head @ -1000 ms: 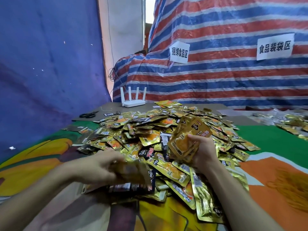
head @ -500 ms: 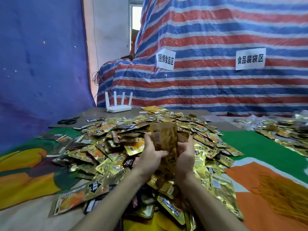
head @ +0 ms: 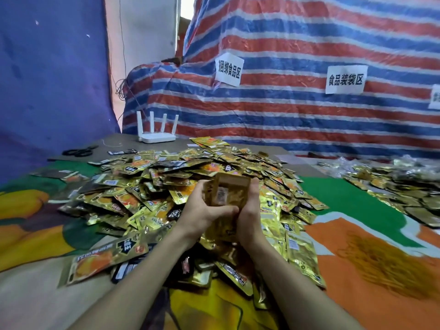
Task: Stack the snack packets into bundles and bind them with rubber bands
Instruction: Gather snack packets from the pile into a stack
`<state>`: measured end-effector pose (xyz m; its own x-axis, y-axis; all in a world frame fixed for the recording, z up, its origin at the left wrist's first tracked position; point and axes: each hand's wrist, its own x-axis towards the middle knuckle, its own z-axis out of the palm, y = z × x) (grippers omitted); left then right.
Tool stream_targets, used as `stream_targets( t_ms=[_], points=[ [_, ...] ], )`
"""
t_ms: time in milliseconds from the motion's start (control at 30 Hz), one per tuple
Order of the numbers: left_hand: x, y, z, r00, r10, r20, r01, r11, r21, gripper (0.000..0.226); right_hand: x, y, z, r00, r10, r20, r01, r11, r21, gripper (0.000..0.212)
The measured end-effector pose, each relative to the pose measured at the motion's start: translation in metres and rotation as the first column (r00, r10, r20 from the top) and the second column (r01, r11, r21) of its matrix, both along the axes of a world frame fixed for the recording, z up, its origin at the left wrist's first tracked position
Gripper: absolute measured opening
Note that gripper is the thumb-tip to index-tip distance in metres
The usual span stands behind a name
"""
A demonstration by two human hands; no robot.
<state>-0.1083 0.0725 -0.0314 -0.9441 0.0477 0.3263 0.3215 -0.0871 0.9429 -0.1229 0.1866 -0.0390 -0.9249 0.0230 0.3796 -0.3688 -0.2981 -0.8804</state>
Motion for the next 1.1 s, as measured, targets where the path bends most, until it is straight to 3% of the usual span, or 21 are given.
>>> stream_targets(
  t_ms=[100, 233, 333, 400, 467, 533, 600, 733, 833, 933, 1100],
  points=[
    [0.005, -0.006, 0.004, 0.996, -0.087, -0.017, 0.087, 0.996, -0.037, 0.044, 0.002, -0.005, 0.001, 0.997, -0.052, -0.049, 0.054, 0.997, 0.047, 0.076],
    [0.009, -0.002, 0.003, 0.993, -0.120, 0.015, 0.119, 0.993, 0.025, 0.022, 0.008, 0.003, 0.011, 0.981, -0.124, -0.151, 0.166, 0.935, 0.314, 0.061],
    [0.014, 0.008, 0.002, 0.992, -0.128, -0.020, 0.127, 0.991, -0.049, 0.022, 0.018, 0.035, 0.024, 0.965, -0.156, -0.210, 0.238, 0.857, 0.458, 0.049],
    [0.015, 0.012, 0.001, 0.986, -0.161, -0.043, 0.158, 0.985, -0.072, 0.028, 0.023, 0.071, 0.030, 0.909, -0.307, -0.280, 0.415, 0.716, 0.562, 0.040],
    [0.015, 0.016, 0.000, 0.986, -0.156, -0.064, 0.152, 0.986, -0.063, 0.032, 0.028, 0.114, 0.032, 0.858, -0.418, -0.298, 0.487, 0.482, 0.728, 0.023],
    [0.015, 0.019, -0.001, 0.987, -0.146, -0.073, 0.143, 0.989, -0.045, 0.034, 0.036, 0.159, 0.033, 0.839, -0.490, -0.237, 0.377, 0.210, 0.902, 0.017],
    [0.016, 0.022, -0.001, 0.988, -0.137, -0.076, 0.134, 0.990, -0.034, 0.033, 0.045, 0.194, 0.031, 0.814, -0.556, -0.168, 0.212, 0.015, 0.977, 0.028],
    [0.019, 0.020, 0.002, 0.990, -0.113, -0.082, 0.115, 0.993, 0.019, 0.025, 0.055, 0.227, 0.021, 0.814, -0.565, -0.131, 0.028, -0.187, 0.982, 0.034],
    [0.020, 0.017, 0.003, 0.992, -0.110, -0.053, 0.114, 0.990, 0.082, 0.021, 0.058, 0.229, 0.015, 0.836, -0.531, -0.136, 0.023, -0.214, 0.977, 0.038],
    [0.021, 0.014, 0.004, 0.993, -0.109, -0.033, 0.112, 0.987, 0.118, 0.019, 0.056, 0.229, 0.016, 0.818, -0.551, -0.165, 0.078, -0.178, 0.981, 0.027],
    [0.021, 0.014, 0.005, 0.995, -0.100, -0.031, 0.103, 0.983, 0.149, 0.017, 0.059, 0.233, 0.026, 0.768, -0.625, -0.137, 0.144, -0.040, 0.989, 0.007]
  ],
)
